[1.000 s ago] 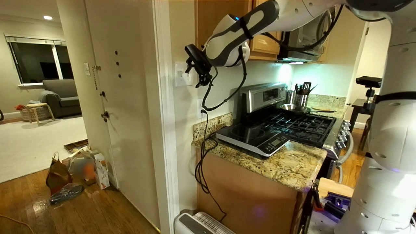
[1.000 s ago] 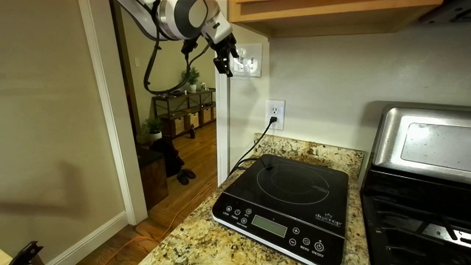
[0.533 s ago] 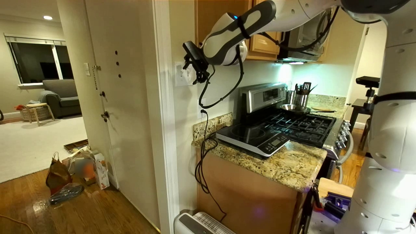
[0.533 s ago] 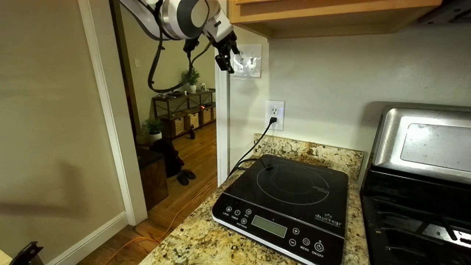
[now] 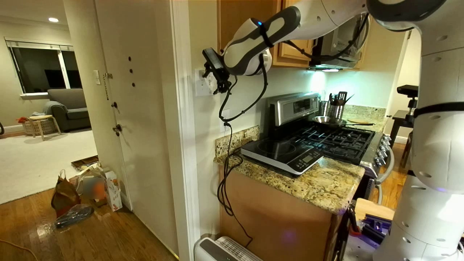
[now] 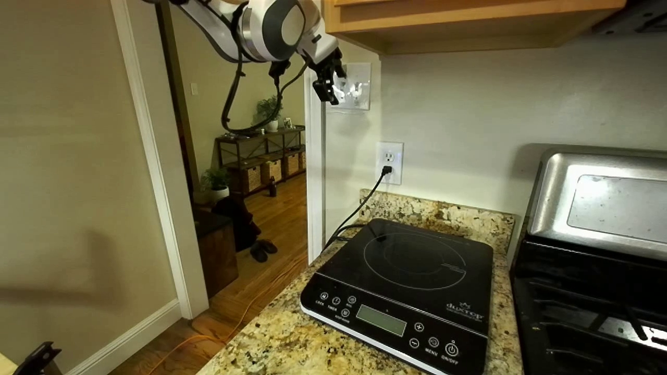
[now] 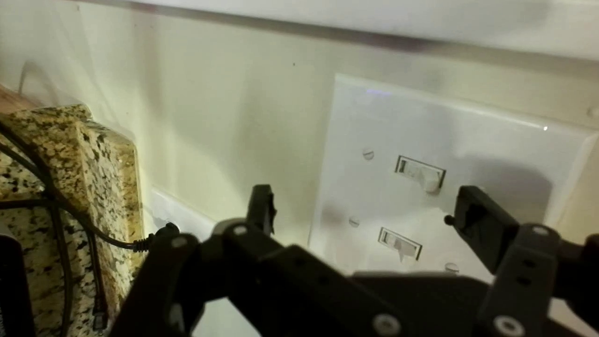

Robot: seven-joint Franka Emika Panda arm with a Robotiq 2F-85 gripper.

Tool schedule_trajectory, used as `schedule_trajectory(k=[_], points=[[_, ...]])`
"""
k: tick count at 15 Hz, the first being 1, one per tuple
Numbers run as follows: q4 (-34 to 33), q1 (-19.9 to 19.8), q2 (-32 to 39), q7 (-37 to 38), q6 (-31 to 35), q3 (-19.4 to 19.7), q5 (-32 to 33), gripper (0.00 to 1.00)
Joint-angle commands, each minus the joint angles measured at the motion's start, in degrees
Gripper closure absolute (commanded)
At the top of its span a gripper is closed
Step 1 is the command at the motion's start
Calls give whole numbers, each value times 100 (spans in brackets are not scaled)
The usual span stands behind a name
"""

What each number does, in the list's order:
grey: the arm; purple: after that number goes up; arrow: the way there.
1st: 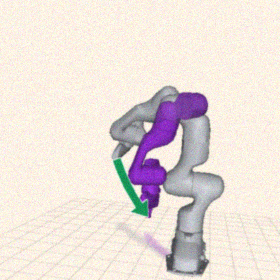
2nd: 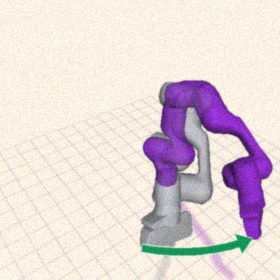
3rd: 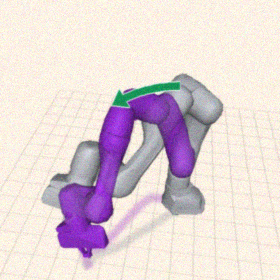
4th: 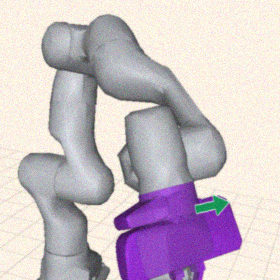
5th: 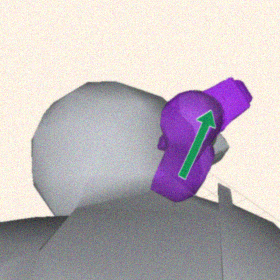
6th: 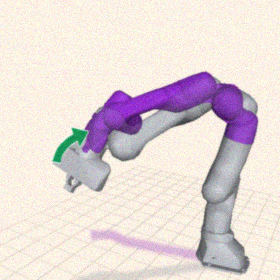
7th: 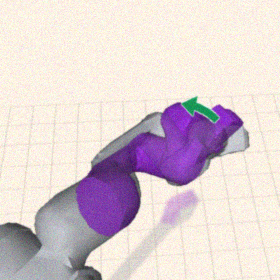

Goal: Turn off the switch on the left

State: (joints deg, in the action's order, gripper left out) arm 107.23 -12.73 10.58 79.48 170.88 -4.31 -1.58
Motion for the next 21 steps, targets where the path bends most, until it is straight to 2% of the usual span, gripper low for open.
schedule_trajectory(k=[1, 7, 13, 21], points=[[-247, 29, 210, 163, -48, 46, -19, 0], [-349, 35, 361, 144, -179, -14, -105, 0], [-181, 135, 378, 269, -255, 146, 152, 0], [-57, 128, 315, 196, -256, 91, 105, 0]])
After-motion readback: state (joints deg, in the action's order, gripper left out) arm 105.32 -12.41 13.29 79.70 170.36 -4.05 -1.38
